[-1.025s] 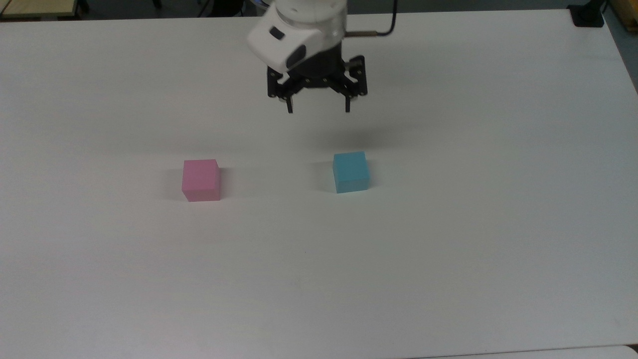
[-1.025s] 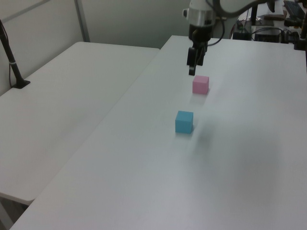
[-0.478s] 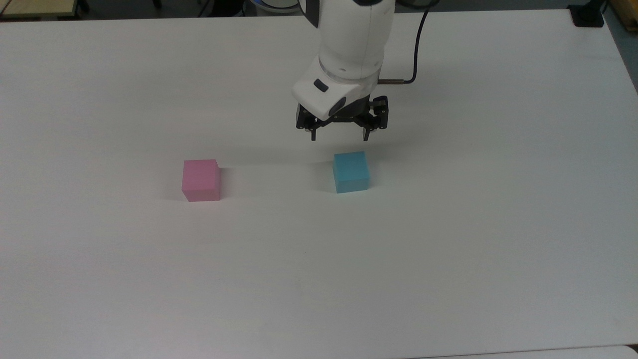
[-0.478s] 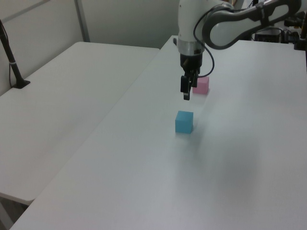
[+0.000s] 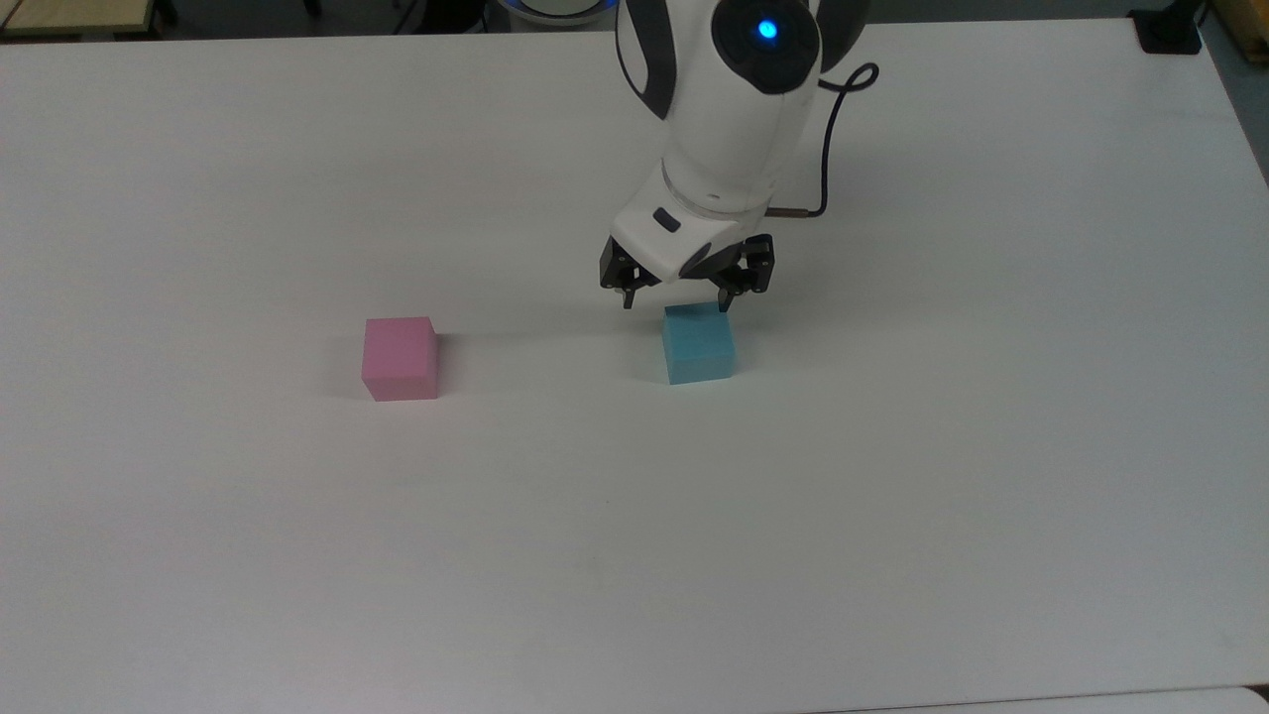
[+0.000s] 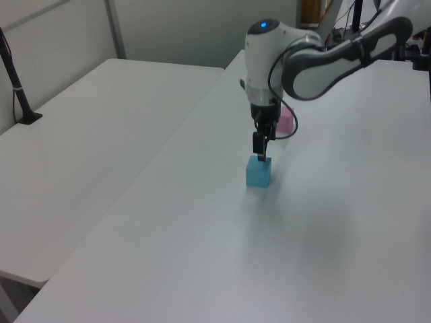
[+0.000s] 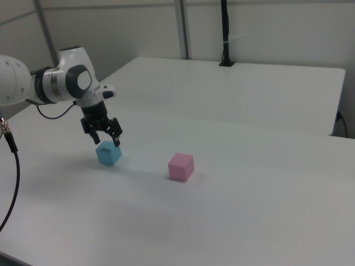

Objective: Put blue cube on pink cube
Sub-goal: 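Close the gripper around the light-blue cube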

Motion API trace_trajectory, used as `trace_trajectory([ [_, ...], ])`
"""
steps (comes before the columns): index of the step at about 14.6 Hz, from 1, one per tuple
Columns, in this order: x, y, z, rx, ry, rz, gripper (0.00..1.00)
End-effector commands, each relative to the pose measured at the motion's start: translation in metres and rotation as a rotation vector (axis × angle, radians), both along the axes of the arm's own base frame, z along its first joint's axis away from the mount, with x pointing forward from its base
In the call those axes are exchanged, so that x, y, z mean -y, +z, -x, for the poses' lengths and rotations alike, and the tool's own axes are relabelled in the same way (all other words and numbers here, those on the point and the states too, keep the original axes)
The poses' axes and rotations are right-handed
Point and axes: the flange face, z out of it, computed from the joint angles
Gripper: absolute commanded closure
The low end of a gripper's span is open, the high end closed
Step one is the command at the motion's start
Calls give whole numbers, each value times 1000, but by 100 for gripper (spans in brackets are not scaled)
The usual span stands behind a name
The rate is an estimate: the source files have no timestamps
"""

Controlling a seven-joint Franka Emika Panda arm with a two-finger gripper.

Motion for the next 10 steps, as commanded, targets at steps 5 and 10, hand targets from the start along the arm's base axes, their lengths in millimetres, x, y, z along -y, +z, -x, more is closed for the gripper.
trace_trajectory([
  [5, -14, -29, 5, -7, 11, 32, 0],
  [10, -18, -33, 2, -6, 19, 33, 0],
])
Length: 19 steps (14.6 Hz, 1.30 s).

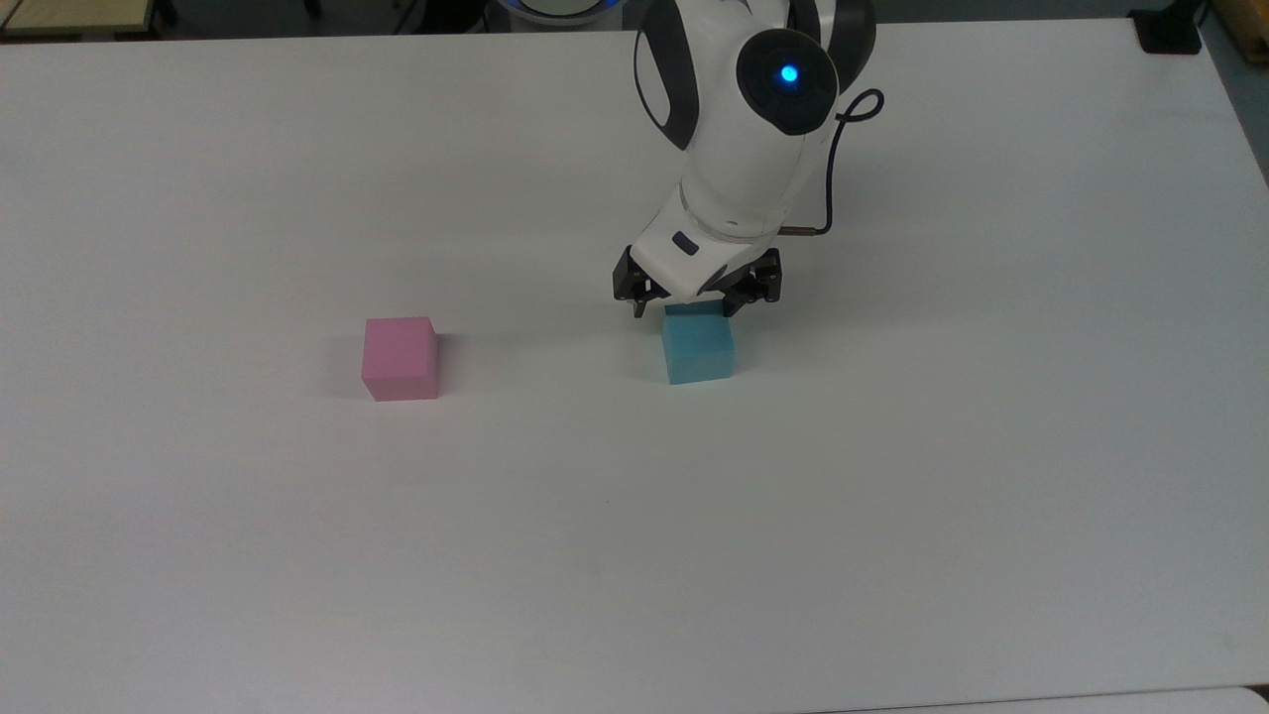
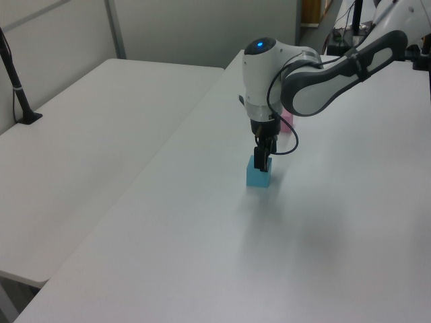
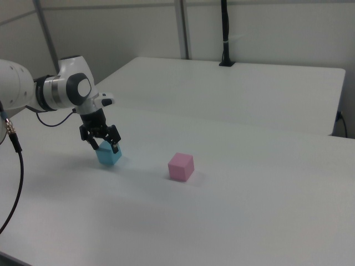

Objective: Put blue cube on pink cube
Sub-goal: 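Close the gripper around the light-blue cube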

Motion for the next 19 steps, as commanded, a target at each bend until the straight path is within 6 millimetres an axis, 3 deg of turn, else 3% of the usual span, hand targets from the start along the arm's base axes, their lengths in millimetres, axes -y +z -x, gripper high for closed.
trace_trajectory([
  [1, -7, -5, -2, 24, 1, 16, 0],
  [7, -7, -3, -3, 28, -14, 11, 0],
  [14, -16, 14, -6, 52, -10, -10, 0],
  [19, -16, 6, -6, 48, -14, -4, 0],
])
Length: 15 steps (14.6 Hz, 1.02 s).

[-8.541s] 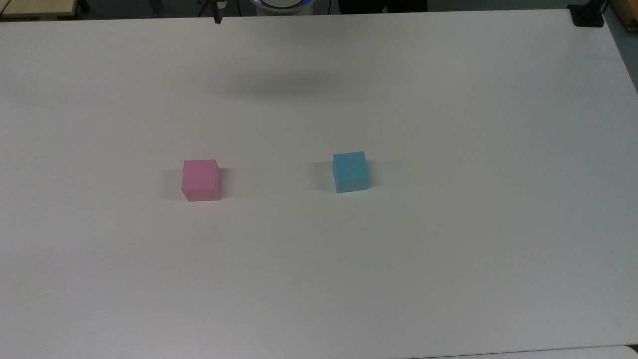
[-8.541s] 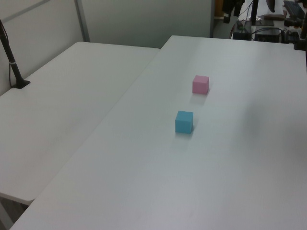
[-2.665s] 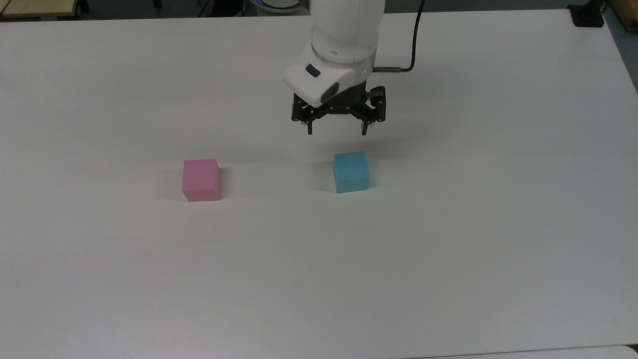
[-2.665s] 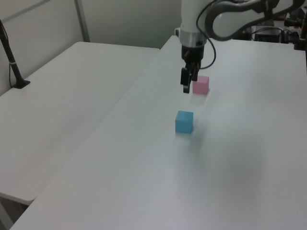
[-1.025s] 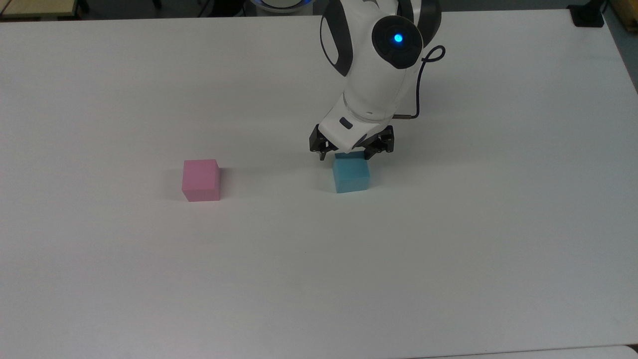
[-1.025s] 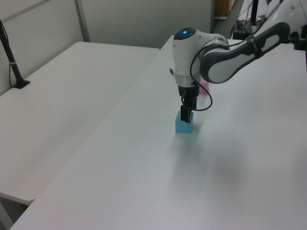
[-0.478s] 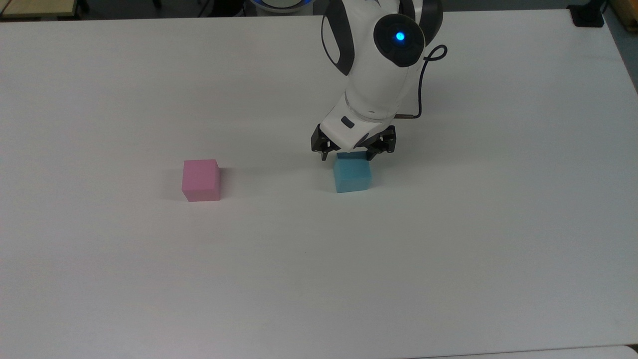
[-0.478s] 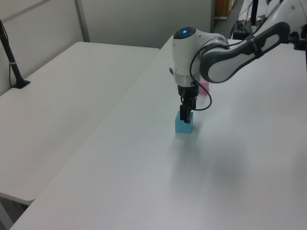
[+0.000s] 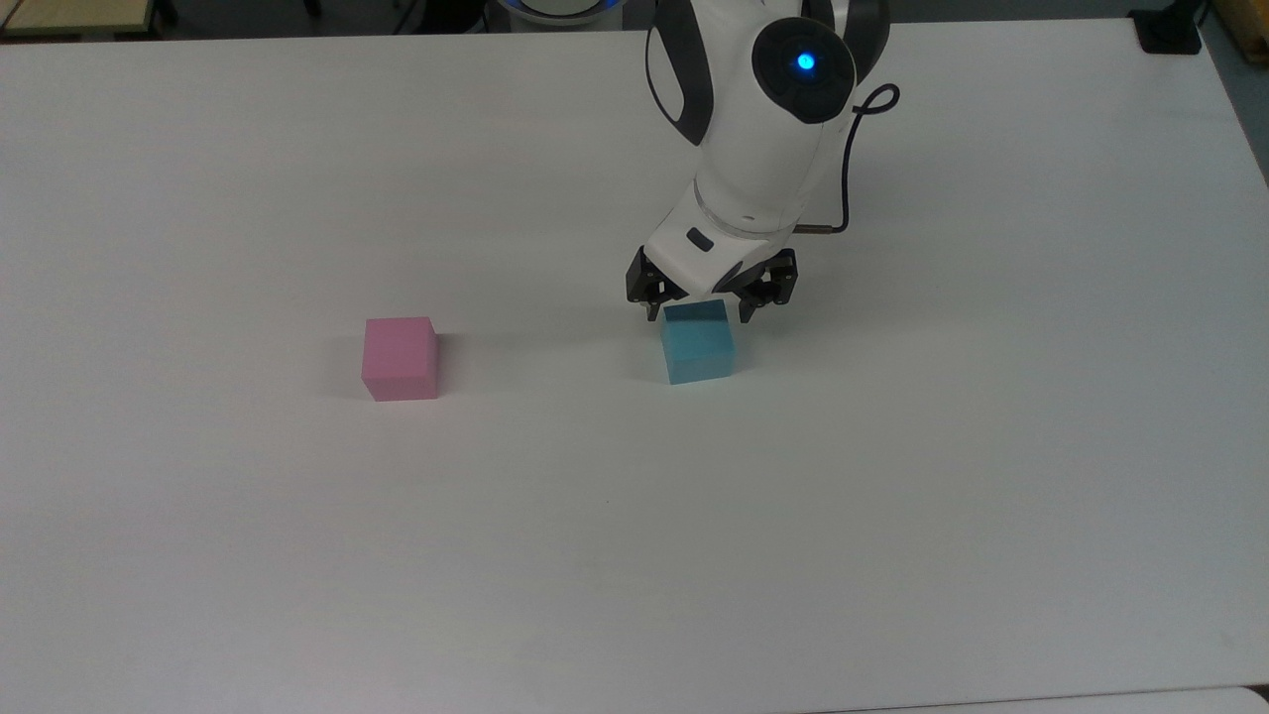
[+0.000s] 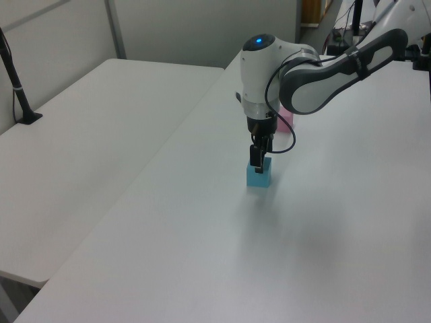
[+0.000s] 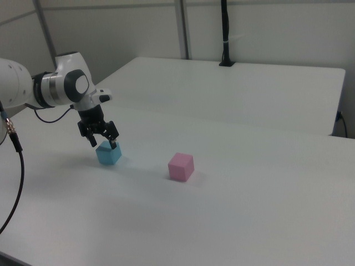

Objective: Put blue cube on pink cube
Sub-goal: 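Close the gripper around the light-blue cube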

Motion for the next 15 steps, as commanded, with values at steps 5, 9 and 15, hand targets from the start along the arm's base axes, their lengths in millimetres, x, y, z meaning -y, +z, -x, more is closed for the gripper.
trace_trajectory([
  [5, -7, -18, -2, 4, -5, 19, 0],
  [9, -6, -21, -2, 0, -14, 24, 42],
  [15, 0, 16, -2, 55, -87, 8, 56],
])
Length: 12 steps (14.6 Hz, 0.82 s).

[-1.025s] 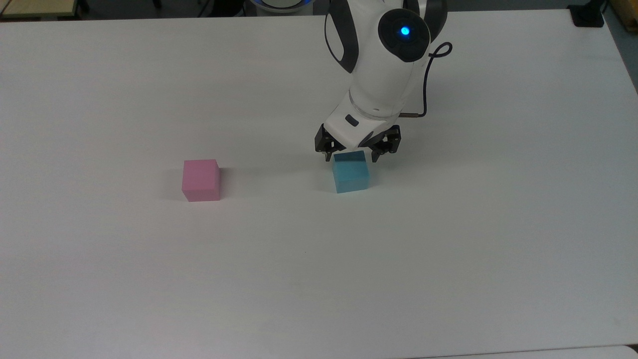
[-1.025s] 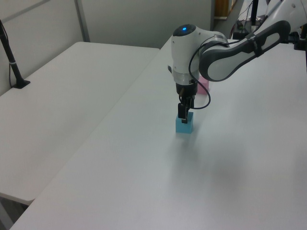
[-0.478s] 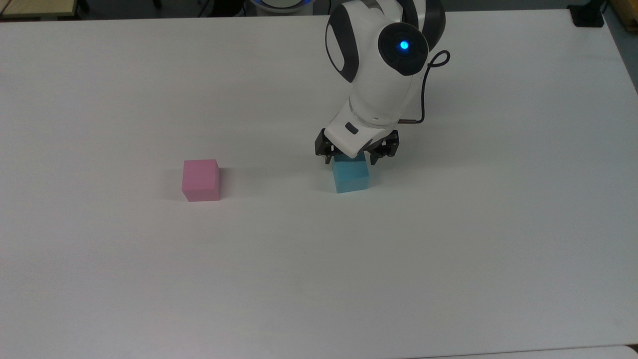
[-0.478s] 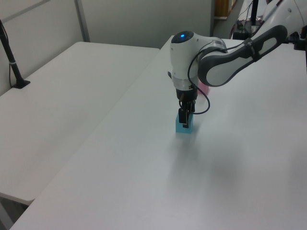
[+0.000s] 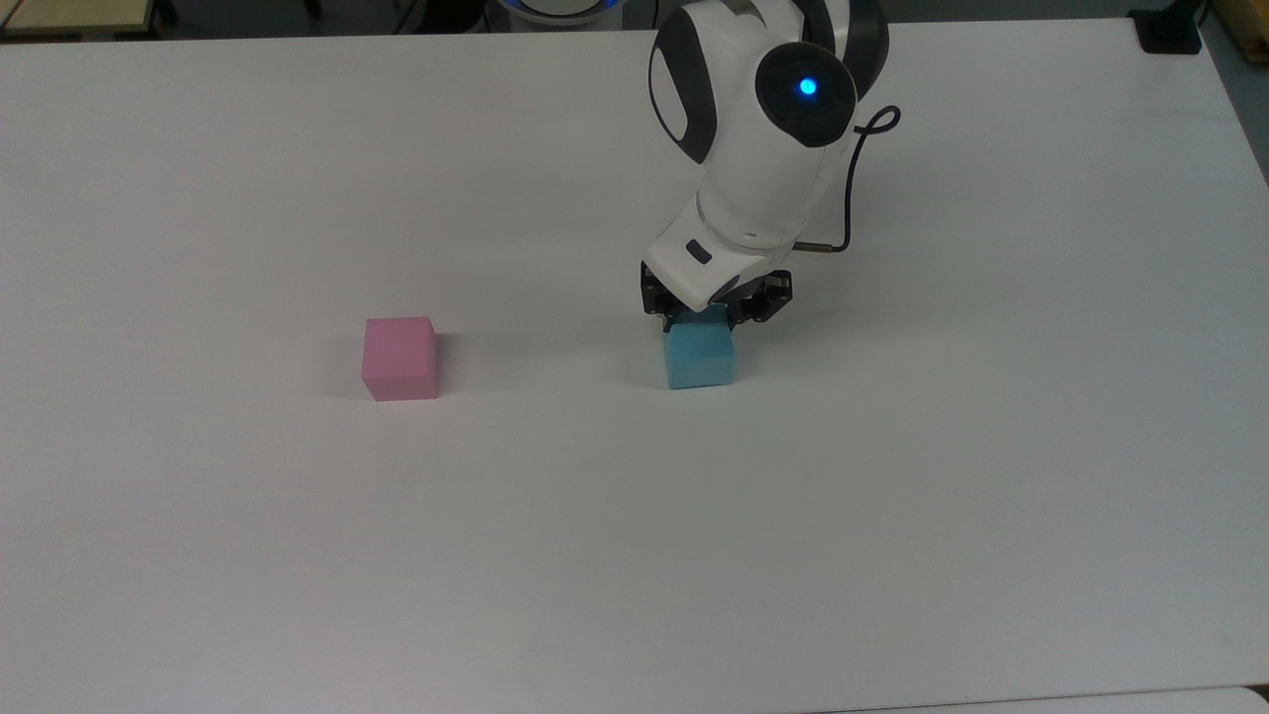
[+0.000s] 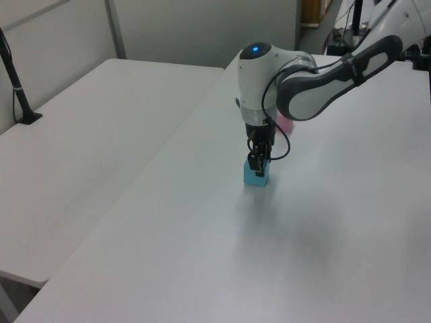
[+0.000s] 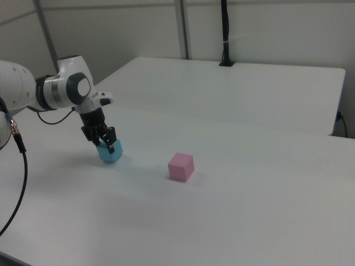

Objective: Put blue cube on pink cube
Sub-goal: 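Close the gripper around the light-blue cube, then lift the light-blue cube and carry it over the pink cube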

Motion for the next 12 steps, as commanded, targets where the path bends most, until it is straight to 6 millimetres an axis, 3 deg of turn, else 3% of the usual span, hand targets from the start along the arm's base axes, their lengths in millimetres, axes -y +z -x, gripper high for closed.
trace_trajectory([
  [1, 5, 35, 3, 60, -26, 3, 56],
  [5, 43, 88, 2, 122, -82, -11, 55],
  [9, 109, 144, 7, 147, -180, -11, 55],
  [12, 156, 196, 21, 120, -154, -47, 55],
])
